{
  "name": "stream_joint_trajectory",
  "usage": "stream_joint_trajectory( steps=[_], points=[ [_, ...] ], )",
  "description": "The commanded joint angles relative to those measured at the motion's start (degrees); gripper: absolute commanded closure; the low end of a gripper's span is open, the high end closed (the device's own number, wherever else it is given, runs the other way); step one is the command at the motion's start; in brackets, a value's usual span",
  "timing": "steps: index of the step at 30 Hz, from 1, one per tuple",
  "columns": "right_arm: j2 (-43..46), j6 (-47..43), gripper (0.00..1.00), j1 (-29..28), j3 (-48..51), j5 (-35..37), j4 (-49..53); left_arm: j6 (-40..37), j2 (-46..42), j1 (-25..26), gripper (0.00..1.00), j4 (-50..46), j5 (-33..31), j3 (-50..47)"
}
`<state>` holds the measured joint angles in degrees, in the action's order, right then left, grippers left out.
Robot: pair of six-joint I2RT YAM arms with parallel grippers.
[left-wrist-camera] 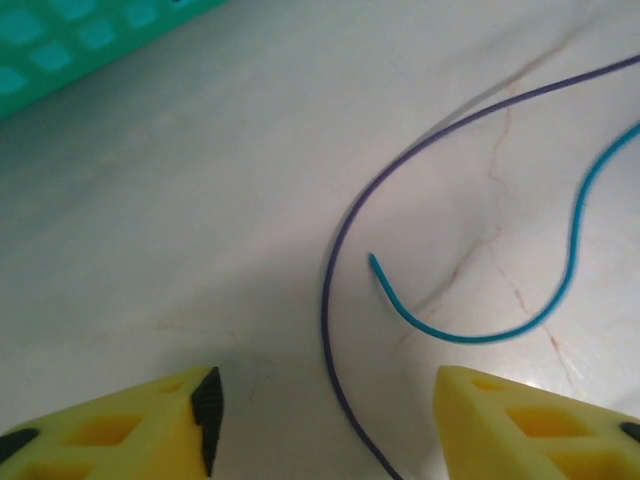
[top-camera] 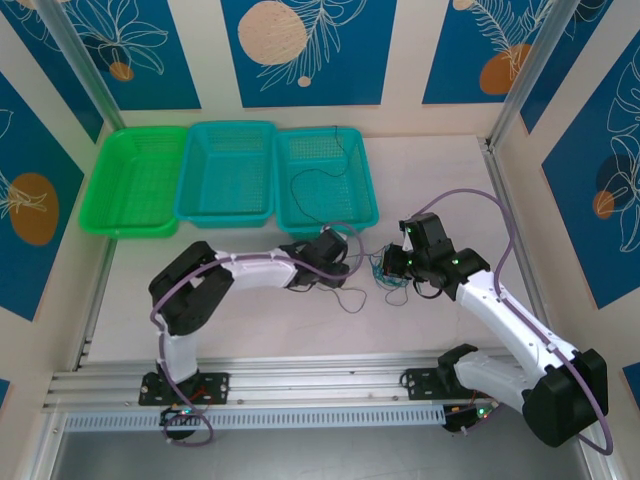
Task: Untangle the cables
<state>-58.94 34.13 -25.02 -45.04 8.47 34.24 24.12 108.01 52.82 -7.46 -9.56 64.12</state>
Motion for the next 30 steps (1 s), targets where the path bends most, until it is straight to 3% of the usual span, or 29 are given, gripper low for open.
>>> stream_joint_trajectory(
  steps=[1, 7, 11, 13, 16, 23, 27, 30],
  points=[
    [0.8, 1.0, 1.00, 0.0, -1.0, 0.4, 1.2, -2.1, -6.3, 0.5, 0.37, 2.6, 4.0, -4.8],
    [0.4, 1.0, 1.00, 0.3, -0.8, 0.0, 0.7, 0.9, -15.8, 0.6, 0.30, 9.4, 9.9, -11.6],
    [0.2, 1.0, 1.00, 0.5, -0.8, 0.0, 0.6, 6.9, -16.9, 2.8, 0.30, 8.4, 9.8, -10.5],
    [0.1, 1.1, 1.00, 0.5, -0.8, -0.1, 0.4, 7.5, -16.0, 4.5, 0.24, 10.8, 11.2, -9.7],
    [0.2, 1.3, 1.00, 0.5, -0.9, -0.4, 0.5, 2.4, -12.9, 6.3, 0.18, 10.4, 12.5, -7.0],
    [0.5, 0.6, 1.00, 0.7, -1.6, 0.0, 1.6, -16.9, -2.0, 6.6, 0.14, -4.0, 10.1, 4.5],
    [0.6, 0.8, 1.00, 0.9, -1.8, 0.1, 1.8, -18.2, 2.4, 6.7, 0.19, -8.9, 10.9, 9.6],
    [0.6, 2.0, 1.00, 1.2, -1.9, 1.9, 2.6, -17.7, 3.4, 6.7, 0.31, -10.8, 12.9, 10.3]
  ],
)
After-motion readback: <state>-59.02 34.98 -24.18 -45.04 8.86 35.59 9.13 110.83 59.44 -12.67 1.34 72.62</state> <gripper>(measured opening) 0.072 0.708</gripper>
